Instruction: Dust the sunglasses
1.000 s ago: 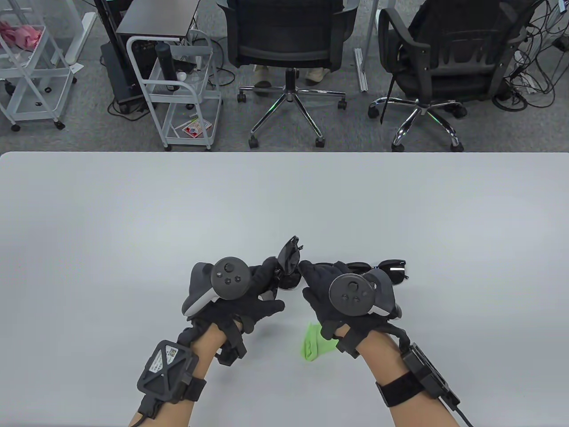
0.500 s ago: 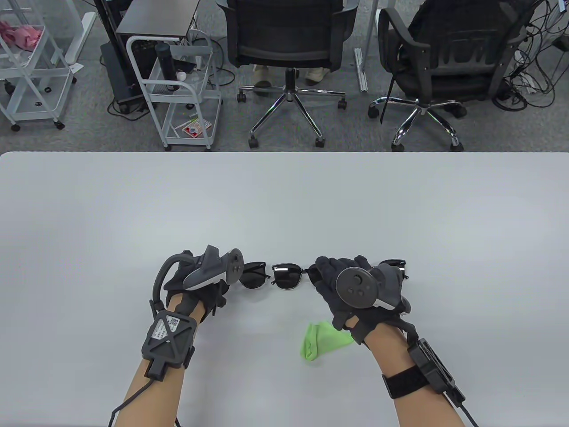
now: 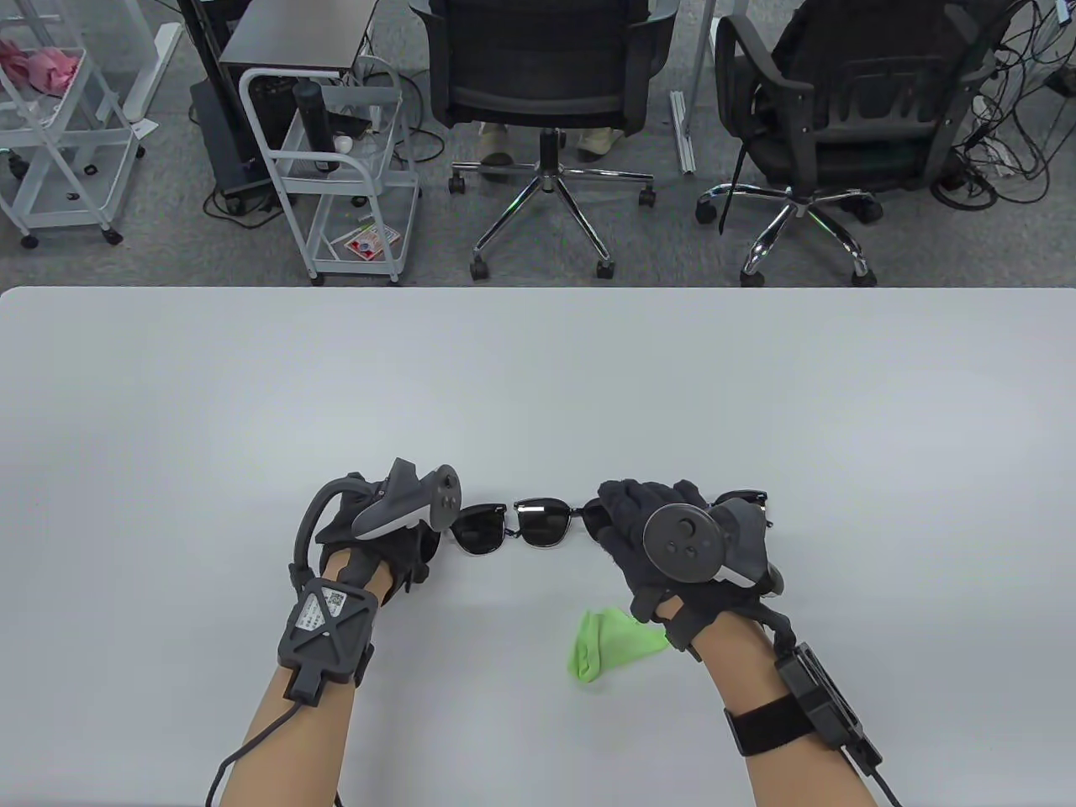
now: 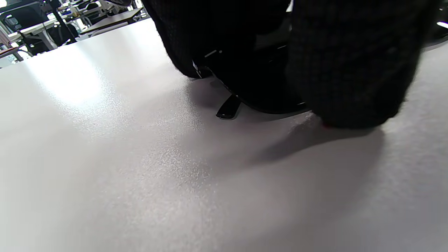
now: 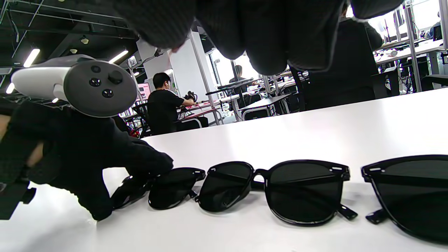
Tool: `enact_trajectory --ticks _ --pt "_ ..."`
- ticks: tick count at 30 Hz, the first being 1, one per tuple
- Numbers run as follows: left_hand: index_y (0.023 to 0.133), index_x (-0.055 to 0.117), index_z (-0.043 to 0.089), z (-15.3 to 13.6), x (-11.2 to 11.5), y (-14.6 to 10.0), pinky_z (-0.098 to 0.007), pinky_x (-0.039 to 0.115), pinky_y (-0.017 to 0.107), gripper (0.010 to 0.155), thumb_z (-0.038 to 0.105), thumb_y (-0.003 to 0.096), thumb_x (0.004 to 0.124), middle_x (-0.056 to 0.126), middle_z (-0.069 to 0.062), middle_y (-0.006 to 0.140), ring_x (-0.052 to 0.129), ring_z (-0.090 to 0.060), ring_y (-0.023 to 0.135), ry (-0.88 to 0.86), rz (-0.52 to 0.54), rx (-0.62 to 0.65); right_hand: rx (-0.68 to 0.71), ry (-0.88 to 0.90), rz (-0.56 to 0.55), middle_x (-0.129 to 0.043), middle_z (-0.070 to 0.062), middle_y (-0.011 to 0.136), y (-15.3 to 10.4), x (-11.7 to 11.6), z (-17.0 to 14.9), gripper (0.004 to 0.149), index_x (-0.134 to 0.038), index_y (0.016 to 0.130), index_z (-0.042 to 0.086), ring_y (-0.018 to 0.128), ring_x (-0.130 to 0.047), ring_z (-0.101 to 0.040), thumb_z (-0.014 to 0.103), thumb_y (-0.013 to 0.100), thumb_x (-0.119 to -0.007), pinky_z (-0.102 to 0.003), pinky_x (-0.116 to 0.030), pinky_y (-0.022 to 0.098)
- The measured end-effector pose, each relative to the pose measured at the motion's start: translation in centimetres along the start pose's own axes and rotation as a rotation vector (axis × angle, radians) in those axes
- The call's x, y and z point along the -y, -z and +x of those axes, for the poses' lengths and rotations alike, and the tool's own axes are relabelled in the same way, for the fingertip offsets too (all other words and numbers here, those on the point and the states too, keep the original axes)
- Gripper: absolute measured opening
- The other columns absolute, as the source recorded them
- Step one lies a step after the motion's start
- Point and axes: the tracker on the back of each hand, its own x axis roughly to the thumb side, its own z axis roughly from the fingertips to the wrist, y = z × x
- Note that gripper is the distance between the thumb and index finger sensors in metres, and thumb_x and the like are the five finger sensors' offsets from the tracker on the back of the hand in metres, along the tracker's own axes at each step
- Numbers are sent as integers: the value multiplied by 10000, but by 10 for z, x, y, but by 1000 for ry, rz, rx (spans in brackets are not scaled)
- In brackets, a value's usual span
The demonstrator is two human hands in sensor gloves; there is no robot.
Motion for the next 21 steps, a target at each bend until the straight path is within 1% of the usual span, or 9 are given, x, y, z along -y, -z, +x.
enact_trajectory --ticks 3,6,8,11,13,15,16,19,21 --pt "1063 403 373 -4 -4 -9 -588 433 795 1054 592 192 956 583 136 1101 768 -190 1038 -21 46 1 0 12 2 -806 -233 969 0 0 -1 596 -732 958 41 841 -837 -498 396 480 -758 -705 -571 598" --pt "1077 360 359 -14 -19 -27 -588 412 789 927 639 298 776 549 122 1107 719 -197 1047 -145 129 -16 -4 -4 19 -790 -232 982 4 7 -3 604 -719 968 44 850 -821 -505 403 484 -754 -705 -566 600" --pt "1087 364 352 -22 -36 -47 -596 407 783 884 637 335 730 541 107 1114 699 -215 1053 -296 209 -39 -35 -37 3 -769 -230 998 7 16 -8 620 -700 979 46 867 -798 -507 420 487 -747 -704 -561 603" --pt "1098 338 327 -24 -53 -72 -601 401 775 886 648 355 699 482 71 1145 633 -247 1091 -384 285 -81 -101 -65 24 -666 -247 1053 7 23 -17 687 -611 1019 35 937 -656 -534 455 489 -737 -717 -485 613" --pt "1102 325 312 -19 -56 -84 -601 389 772 896 667 358 675 444 66 1169 537 -255 1129 -413 328 -84 -149 -120 71 -533 -265 1100 4 24 -26 765 -496 1051 21 982 -486 -555 498 495 -717 -730 -387 609" --pt "1104 286 307 -11 -53 -91 -606 349 767 918 690 354 652 373 50 1189 409 -279 1142 -429 327 -83 -198 -125 127 -338 -294 1118 1 21 -36 854 -358 1063 2 978 -272 -574 551 497 -685 -741 -250 577" --pt "1100 261 299 -5 -50 -93 -612 325 762 943 708 340 641 328 36 1193 350 -293 1138 -424 312 -86 -219 -116 132 -280 -298 1114 -3 18 -42 882 -320 1060 -5 964 -204 -575 569 494 -676 -741 -217 566" --pt "1078 144 267 7 -39 -94 -626 258 741 1026 773 305 590 151 -16 1175 175 -338 1096 -407 240 -57 -241 -70 161 -211 -302 1097 -9 8 -49 918 -280 1053 -12 935 -133 -571 602 485 -659 -742 -189 557" --pt "1064 97 241 13 -30 -92 -635 243 733 1058 792 295 571 103 -37 1158 141 -356 1081 -417 194 -30 -235 -74 200 -197 -301 1094 -13 -3 -50 928 -269 1051 -14 931 -120 -570 617 484 -646 -741 -187 557"
